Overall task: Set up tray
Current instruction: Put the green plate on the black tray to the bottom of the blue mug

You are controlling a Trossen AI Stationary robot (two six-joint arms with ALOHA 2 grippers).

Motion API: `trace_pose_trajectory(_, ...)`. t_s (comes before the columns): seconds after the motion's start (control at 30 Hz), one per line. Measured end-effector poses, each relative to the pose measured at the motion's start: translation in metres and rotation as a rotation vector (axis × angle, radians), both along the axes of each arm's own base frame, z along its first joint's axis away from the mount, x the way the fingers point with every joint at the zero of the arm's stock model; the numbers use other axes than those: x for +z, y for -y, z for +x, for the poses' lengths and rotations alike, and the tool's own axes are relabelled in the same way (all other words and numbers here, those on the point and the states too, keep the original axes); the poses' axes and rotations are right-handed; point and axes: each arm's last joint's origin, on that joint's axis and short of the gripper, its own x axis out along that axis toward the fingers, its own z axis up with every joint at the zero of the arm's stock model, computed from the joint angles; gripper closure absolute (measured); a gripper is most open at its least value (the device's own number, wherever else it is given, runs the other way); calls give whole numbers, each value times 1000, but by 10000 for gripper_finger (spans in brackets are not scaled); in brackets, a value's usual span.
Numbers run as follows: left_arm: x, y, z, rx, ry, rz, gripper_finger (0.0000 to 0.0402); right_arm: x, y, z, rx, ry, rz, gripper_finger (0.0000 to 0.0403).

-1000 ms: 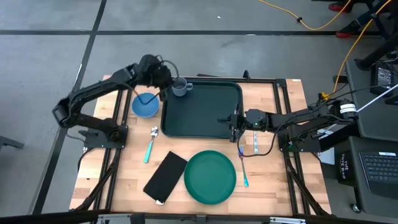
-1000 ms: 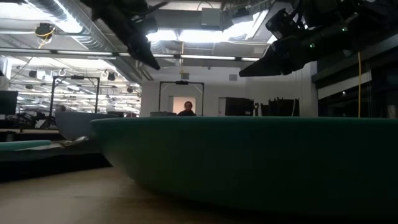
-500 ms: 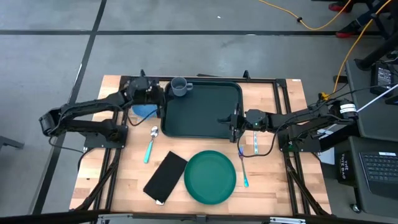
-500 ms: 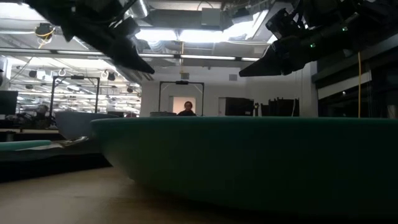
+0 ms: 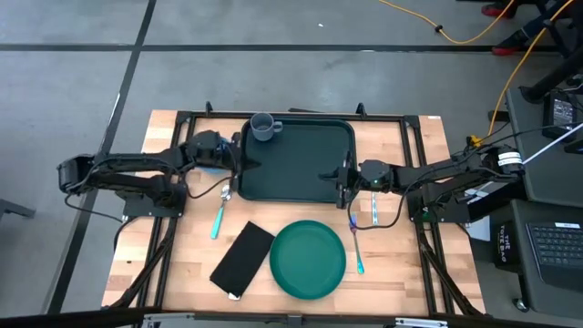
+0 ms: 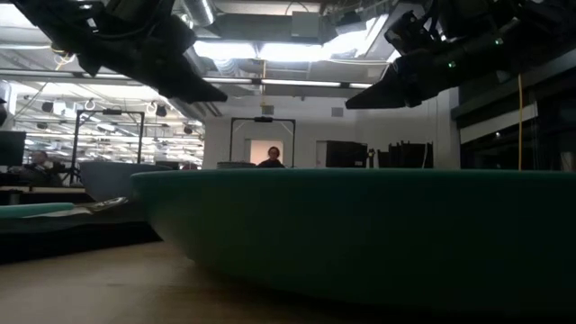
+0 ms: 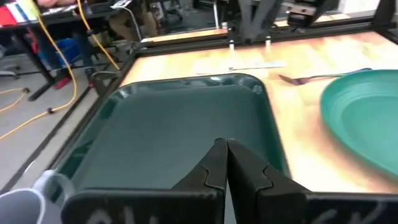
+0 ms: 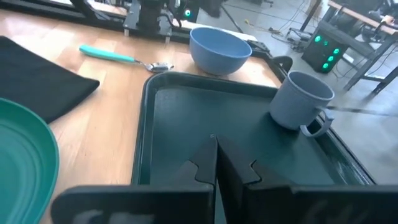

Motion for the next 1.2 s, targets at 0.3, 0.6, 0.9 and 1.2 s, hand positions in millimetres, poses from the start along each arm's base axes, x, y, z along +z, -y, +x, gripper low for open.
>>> trace_pose_trajectory(0.3,4,26,9,-2,33,11,400,-2,-4,0,15,-22,1,398)
trace_pose_trajectory(0.6,4,55,14,-21,29,26,400,3,-39,1,22,-73,-12,400)
trace_pose_trajectory(0.9,4,62,14,-33,26,56,400,25,-83,2,-2,-189,130,401)
trace_pose_trajectory(1.2,3,62,14,-35,19,54,400,26,-131,6,-85,-388,287,402)
